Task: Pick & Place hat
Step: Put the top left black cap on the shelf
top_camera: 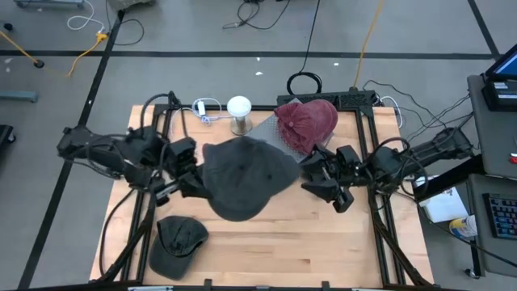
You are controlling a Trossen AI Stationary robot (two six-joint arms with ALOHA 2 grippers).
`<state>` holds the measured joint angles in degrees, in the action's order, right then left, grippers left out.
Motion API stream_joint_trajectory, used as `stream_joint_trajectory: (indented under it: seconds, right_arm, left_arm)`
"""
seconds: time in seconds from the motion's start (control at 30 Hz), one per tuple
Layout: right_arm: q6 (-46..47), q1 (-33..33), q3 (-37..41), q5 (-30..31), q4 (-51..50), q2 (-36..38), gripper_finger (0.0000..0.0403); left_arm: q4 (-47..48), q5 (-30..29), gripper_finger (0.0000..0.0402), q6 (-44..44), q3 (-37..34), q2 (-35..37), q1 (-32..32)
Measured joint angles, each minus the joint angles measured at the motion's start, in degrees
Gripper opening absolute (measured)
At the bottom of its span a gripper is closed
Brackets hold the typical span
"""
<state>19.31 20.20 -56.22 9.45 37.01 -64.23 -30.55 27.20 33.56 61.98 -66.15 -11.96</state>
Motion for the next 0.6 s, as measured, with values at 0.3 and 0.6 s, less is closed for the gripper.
stream_joint_trajectory:
  seconds: [0.3, 0.6]
  right_arm:
    - [-0.49, 0.19, -6.03, -8.23, 0.02, -3.4, 0.0247]
    - [-2.39, 2.46, -7.26, -8.1, 2.15, -3.5, 0.0247]
  left_arm:
    - [0.93, 9.96, 0.0008, 1.25, 9.86, -8.97, 6.2]
    - [1.36, 10.59, 0.0008, 3.61, 10.48, -9.66, 10.2]
